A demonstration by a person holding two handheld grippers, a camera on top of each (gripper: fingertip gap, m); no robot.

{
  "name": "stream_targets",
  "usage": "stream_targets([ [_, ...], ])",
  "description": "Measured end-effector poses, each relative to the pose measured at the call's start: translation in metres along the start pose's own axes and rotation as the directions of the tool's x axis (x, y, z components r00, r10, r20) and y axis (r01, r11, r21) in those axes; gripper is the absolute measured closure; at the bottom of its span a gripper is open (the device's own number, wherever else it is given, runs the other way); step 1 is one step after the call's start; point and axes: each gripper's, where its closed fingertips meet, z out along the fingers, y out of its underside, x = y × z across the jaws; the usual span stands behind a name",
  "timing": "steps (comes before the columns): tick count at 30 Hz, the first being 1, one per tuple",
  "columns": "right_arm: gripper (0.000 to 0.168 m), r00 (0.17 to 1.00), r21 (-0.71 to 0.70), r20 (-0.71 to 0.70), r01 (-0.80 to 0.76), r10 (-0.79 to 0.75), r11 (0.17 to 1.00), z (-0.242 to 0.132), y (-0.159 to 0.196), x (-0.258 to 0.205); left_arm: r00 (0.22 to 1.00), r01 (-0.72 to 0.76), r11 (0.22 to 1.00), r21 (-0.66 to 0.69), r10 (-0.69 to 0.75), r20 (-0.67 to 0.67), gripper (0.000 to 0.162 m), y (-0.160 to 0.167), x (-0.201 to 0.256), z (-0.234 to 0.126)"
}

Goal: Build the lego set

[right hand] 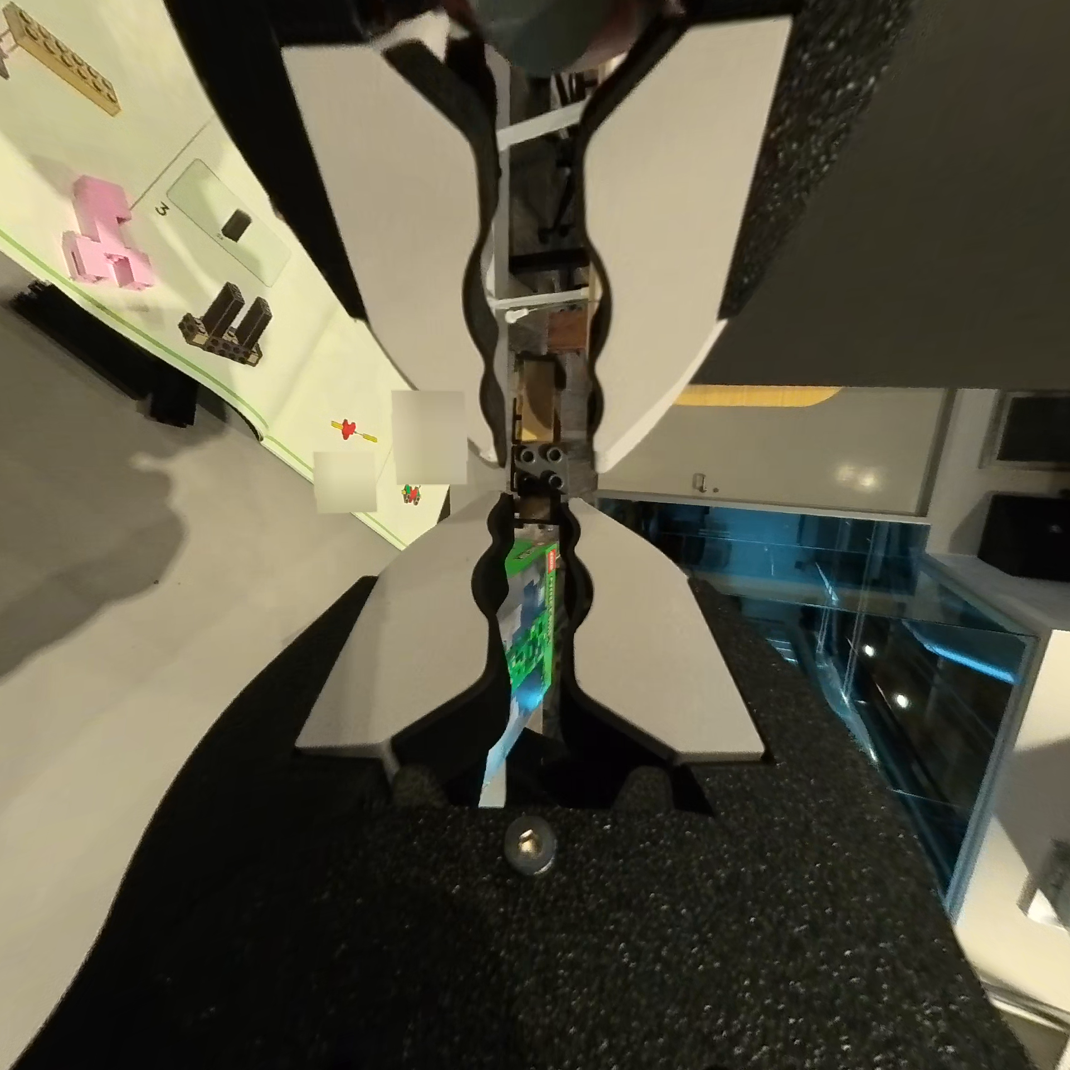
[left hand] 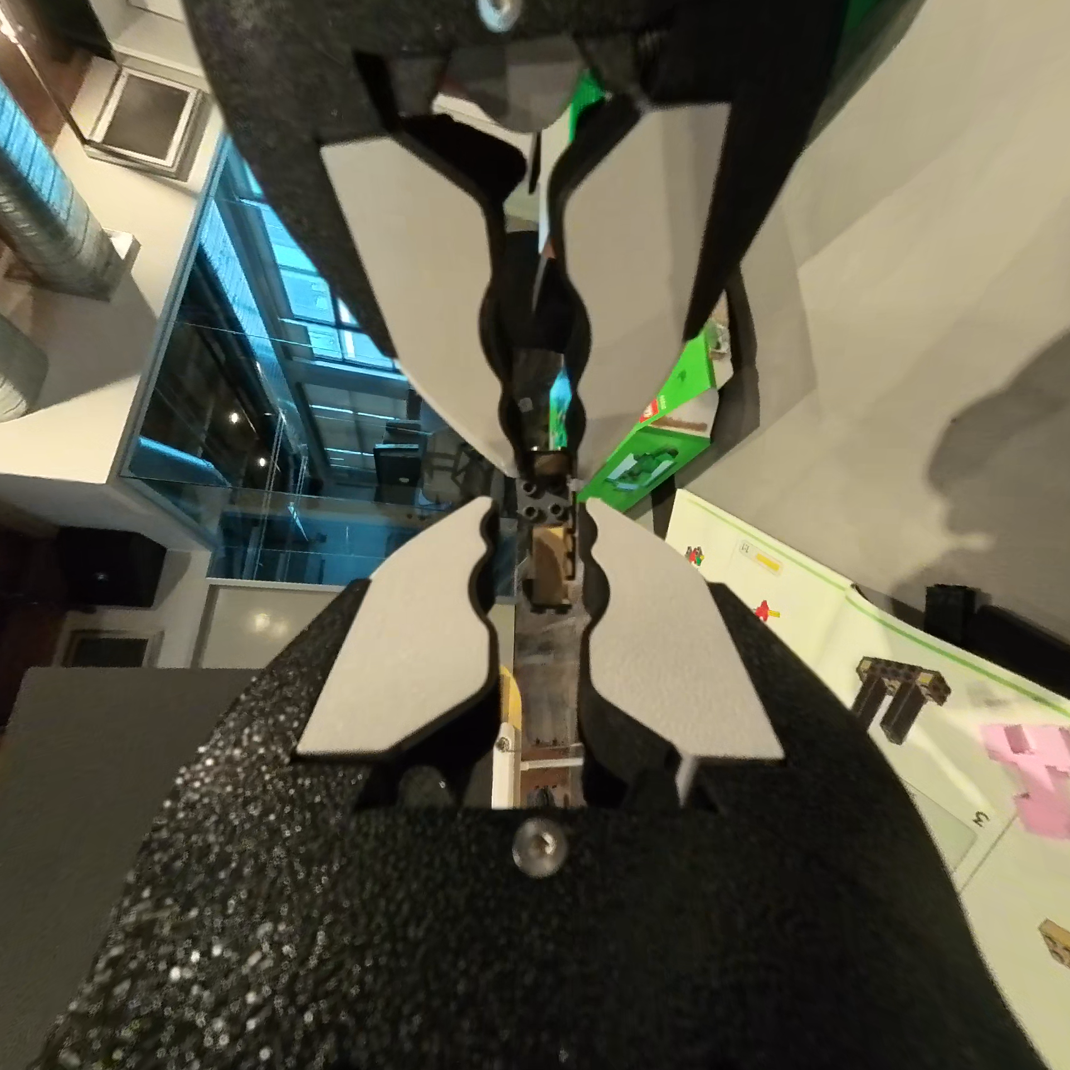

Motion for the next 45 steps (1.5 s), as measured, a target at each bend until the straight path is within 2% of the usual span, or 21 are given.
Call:
stream_targets([
  [20, 0.154, 1.000, 0.013, -0.007, 0.014, -0.014, 1.000, -0.003, -0.001, 0.001, 0.991, -0.131, 0.991, -0.010, 0.132, 0.038, 0.146, -0.004, 0.001, 0.000],
  [42, 0.154, 0.998, 0.042, -0.040, 0.041, -0.040, 0.998, -0.007, -0.008, 0.004, 0.994, -0.103, 0.995, -0.001, 0.103, 0.019, 0.147, -0.006, -0.002, -0.009],
  [45, 0.154, 0.999, 0.047, -0.044, 0.029, -0.027, 0.998, -0.009, -0.008, 0.006, 0.997, -0.067, 0.998, 0.011, 0.067, 0.044, 0.140, -0.008, -0.006, -0.009],
])
